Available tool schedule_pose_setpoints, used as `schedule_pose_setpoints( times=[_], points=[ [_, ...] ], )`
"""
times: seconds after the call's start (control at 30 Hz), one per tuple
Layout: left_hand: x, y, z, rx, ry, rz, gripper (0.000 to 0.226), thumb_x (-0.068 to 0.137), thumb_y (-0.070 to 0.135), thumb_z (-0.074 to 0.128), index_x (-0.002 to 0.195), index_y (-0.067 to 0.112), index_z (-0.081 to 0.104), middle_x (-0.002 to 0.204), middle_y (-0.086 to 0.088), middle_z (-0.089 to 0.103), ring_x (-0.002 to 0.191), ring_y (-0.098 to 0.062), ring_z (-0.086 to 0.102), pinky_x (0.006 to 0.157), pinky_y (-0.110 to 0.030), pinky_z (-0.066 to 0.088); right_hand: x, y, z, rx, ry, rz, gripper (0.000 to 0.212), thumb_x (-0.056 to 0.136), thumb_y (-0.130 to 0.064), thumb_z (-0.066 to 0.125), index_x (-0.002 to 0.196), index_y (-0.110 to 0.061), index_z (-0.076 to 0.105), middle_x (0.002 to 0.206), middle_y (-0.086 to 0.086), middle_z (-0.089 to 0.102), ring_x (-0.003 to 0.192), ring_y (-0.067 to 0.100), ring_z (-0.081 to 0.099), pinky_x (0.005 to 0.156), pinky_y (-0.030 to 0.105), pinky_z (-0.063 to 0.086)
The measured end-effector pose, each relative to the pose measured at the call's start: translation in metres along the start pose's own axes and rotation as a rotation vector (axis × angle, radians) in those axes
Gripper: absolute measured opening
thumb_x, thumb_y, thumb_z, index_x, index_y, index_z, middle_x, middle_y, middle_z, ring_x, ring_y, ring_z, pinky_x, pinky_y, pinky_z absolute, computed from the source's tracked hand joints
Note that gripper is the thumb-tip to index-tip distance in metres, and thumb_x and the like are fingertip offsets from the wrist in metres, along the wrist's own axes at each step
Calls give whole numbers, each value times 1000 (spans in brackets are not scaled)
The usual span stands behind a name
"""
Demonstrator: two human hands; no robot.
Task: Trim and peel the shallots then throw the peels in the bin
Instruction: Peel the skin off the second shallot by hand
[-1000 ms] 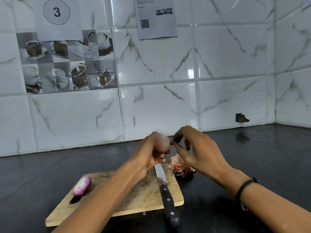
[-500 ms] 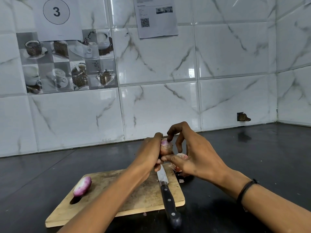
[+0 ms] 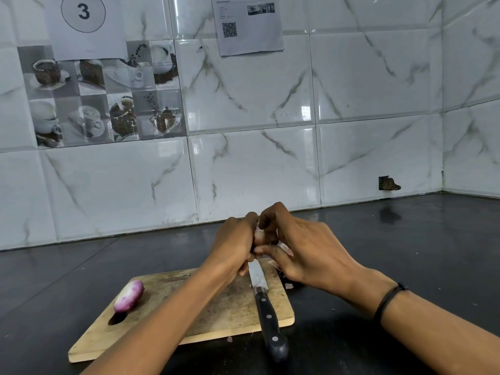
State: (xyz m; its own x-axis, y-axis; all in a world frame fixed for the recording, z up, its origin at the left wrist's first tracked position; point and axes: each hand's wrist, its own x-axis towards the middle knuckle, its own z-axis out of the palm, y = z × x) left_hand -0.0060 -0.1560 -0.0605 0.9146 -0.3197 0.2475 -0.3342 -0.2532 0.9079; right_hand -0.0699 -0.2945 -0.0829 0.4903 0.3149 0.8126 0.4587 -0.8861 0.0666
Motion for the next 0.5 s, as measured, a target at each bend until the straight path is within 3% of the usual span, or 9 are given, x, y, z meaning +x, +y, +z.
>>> schedule_pose_setpoints(
  times=[0.2, 0.33, 0.5],
  points=[
    [-1, 4, 0, 35, 39, 28, 42, 97, 30, 39, 65, 6, 52, 37, -4, 43, 26, -14, 32, 35, -22, 29, -1, 6, -5, 85, 60, 118, 63, 77, -63, 74, 116, -34, 34, 90, -26, 47, 73, 6, 52, 53, 15, 35],
    [-1, 3, -1, 1, 29, 24, 43, 96, 34, 41, 70, 6, 59, 36, -1, 44, 27, -14, 32, 38, -25, 29, 0, 5, -3, 97, 58, 108, 63, 76, -59, 77, 117, -34, 37, 92, -32, 48, 73, 12, 54, 55, 23, 45],
    [-2, 6, -3, -5, 24, 1, 42, 97, 35, 44, 75, 7, 66, 39, -3, 48, 27, -14, 32, 35, -20, 28, 0, 6, -4, 153, 29, 75, 56, 83, -55, 72, 121, -36, 36, 107, -20, 60, 76, 10, 59, 64, 34, 53]
  ],
)
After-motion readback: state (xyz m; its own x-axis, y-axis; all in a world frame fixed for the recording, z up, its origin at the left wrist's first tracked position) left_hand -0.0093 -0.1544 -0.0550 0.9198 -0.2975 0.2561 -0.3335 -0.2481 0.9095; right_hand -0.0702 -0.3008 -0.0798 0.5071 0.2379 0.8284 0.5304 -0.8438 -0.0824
